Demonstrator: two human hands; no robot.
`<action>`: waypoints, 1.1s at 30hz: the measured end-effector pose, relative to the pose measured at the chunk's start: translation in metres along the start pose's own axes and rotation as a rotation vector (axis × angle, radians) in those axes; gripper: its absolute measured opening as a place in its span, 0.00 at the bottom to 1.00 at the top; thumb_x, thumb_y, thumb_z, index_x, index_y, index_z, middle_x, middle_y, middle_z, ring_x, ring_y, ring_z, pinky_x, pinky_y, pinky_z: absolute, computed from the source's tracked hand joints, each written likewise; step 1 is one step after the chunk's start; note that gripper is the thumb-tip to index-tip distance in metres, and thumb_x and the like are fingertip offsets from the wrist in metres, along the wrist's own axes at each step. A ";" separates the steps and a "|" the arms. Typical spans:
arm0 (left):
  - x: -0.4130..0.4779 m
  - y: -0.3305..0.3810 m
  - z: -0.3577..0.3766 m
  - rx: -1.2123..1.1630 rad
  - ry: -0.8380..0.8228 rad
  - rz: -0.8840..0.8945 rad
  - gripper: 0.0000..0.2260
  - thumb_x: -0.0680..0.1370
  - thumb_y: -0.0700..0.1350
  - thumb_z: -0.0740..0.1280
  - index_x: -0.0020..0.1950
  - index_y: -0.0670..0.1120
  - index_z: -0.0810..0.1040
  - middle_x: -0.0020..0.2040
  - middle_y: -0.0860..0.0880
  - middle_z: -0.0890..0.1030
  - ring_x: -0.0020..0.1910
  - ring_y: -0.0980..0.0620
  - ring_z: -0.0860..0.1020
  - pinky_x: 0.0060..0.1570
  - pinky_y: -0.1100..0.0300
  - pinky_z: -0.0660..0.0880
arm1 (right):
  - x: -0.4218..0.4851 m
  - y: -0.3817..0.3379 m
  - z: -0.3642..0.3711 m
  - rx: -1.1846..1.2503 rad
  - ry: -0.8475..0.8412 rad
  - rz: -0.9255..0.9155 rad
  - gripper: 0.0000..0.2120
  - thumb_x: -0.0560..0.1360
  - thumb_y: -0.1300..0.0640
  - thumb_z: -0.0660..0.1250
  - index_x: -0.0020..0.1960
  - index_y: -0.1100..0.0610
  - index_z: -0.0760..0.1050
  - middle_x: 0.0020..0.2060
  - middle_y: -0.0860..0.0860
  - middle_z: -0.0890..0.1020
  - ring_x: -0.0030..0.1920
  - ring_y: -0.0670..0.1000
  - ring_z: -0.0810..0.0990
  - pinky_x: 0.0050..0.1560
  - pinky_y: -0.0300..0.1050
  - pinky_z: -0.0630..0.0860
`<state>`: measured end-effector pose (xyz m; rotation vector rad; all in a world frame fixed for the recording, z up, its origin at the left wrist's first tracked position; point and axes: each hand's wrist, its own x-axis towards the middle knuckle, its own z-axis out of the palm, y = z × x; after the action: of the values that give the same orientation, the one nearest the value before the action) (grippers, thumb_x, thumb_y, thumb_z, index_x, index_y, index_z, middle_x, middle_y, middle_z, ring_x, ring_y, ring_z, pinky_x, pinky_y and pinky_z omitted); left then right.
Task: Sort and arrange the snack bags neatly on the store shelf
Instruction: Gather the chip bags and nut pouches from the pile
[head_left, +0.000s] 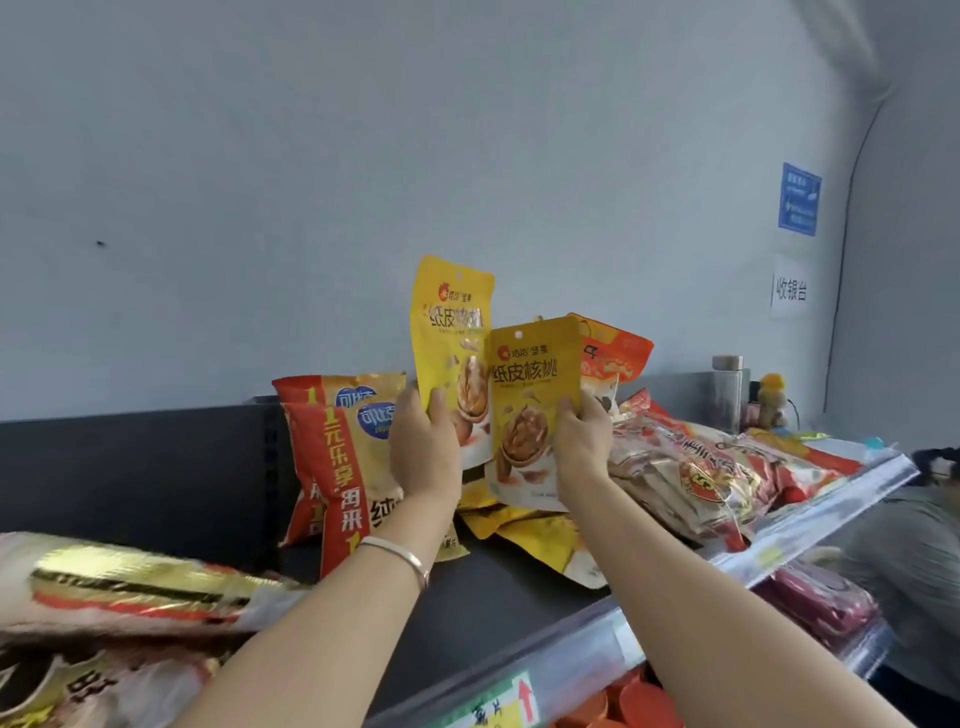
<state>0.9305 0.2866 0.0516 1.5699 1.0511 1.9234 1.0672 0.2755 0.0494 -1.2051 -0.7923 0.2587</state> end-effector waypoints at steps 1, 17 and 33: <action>0.005 -0.004 0.005 -0.003 0.003 0.005 0.12 0.82 0.46 0.55 0.60 0.47 0.75 0.55 0.48 0.78 0.53 0.49 0.75 0.47 0.59 0.66 | 0.006 0.006 0.009 0.019 -0.018 0.012 0.14 0.82 0.57 0.54 0.43 0.47 0.75 0.36 0.46 0.77 0.34 0.49 0.71 0.41 0.49 0.68; 0.007 -0.082 0.078 0.251 -0.255 -0.239 0.31 0.78 0.36 0.57 0.76 0.58 0.53 0.71 0.44 0.66 0.70 0.42 0.66 0.68 0.42 0.66 | 0.055 0.053 0.045 -0.293 -0.709 0.090 0.15 0.81 0.53 0.55 0.64 0.56 0.71 0.56 0.54 0.79 0.57 0.56 0.77 0.61 0.54 0.75; -0.058 0.014 0.114 0.425 -0.239 0.147 0.25 0.78 0.38 0.63 0.74 0.47 0.61 0.70 0.45 0.63 0.70 0.51 0.62 0.59 0.72 0.56 | 0.081 0.013 -0.046 -0.577 -0.697 -0.354 0.21 0.78 0.62 0.59 0.70 0.55 0.69 0.64 0.57 0.75 0.58 0.57 0.77 0.49 0.46 0.75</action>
<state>1.0562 0.2665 0.0340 2.1004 1.3304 1.6134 1.1585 0.2929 0.0649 -1.4929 -1.7557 0.1562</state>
